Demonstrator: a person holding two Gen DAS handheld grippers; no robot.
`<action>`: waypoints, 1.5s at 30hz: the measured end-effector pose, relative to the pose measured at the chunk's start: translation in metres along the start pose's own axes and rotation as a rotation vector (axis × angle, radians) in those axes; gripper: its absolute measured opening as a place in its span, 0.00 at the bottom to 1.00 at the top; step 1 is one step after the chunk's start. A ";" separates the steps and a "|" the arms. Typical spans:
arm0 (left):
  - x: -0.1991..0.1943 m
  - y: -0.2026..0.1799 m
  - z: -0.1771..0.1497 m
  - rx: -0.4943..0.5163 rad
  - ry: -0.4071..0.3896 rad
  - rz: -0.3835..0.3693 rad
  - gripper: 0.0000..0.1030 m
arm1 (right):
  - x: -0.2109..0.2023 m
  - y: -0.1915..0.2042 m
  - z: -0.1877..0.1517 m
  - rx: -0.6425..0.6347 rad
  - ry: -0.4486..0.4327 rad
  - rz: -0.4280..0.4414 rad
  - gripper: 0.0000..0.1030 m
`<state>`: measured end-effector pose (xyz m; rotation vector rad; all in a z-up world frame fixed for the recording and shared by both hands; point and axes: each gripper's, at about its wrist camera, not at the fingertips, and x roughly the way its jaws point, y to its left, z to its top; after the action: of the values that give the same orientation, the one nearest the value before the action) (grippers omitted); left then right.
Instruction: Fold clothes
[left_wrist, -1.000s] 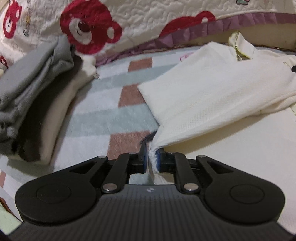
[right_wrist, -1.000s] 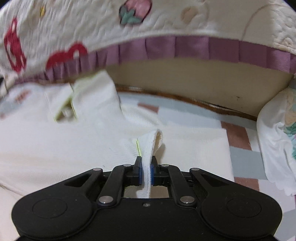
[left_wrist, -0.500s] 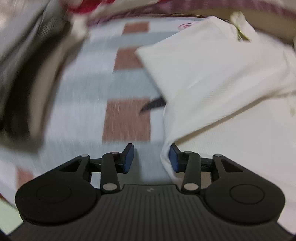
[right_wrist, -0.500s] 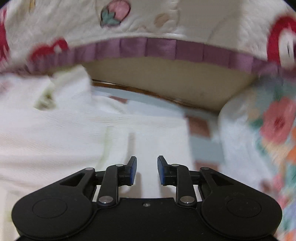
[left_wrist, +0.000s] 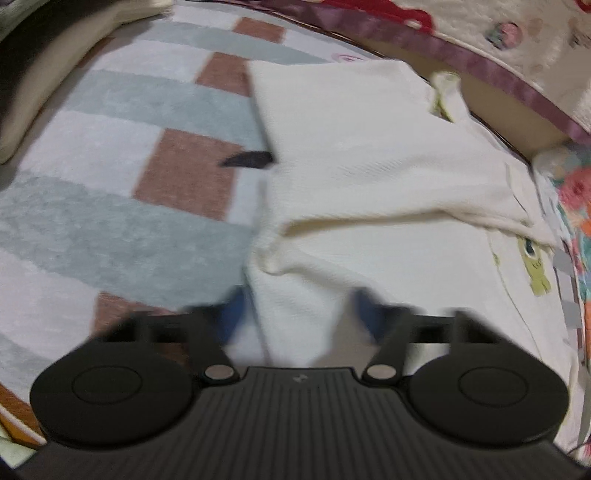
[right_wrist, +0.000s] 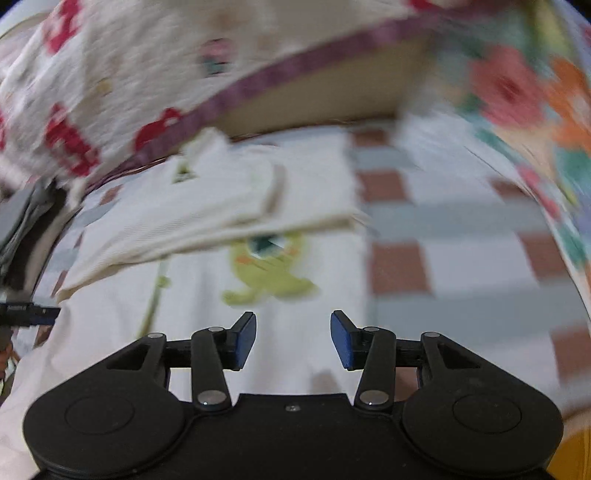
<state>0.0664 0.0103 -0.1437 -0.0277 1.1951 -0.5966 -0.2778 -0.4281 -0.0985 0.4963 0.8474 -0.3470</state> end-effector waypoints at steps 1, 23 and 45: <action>0.001 -0.004 -0.001 0.014 0.001 -0.001 0.01 | -0.004 -0.010 -0.008 0.029 0.003 0.002 0.48; -0.080 -0.172 -0.044 0.517 -0.210 0.027 0.34 | -0.037 -0.058 -0.134 0.100 0.188 0.215 0.51; -0.025 -0.248 -0.141 0.827 0.225 -0.278 0.40 | -0.079 -0.051 -0.128 -0.062 0.196 0.033 0.03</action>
<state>-0.1669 -0.1480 -0.0958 0.5938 1.0876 -1.3306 -0.4313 -0.3932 -0.1223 0.4916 1.0359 -0.2435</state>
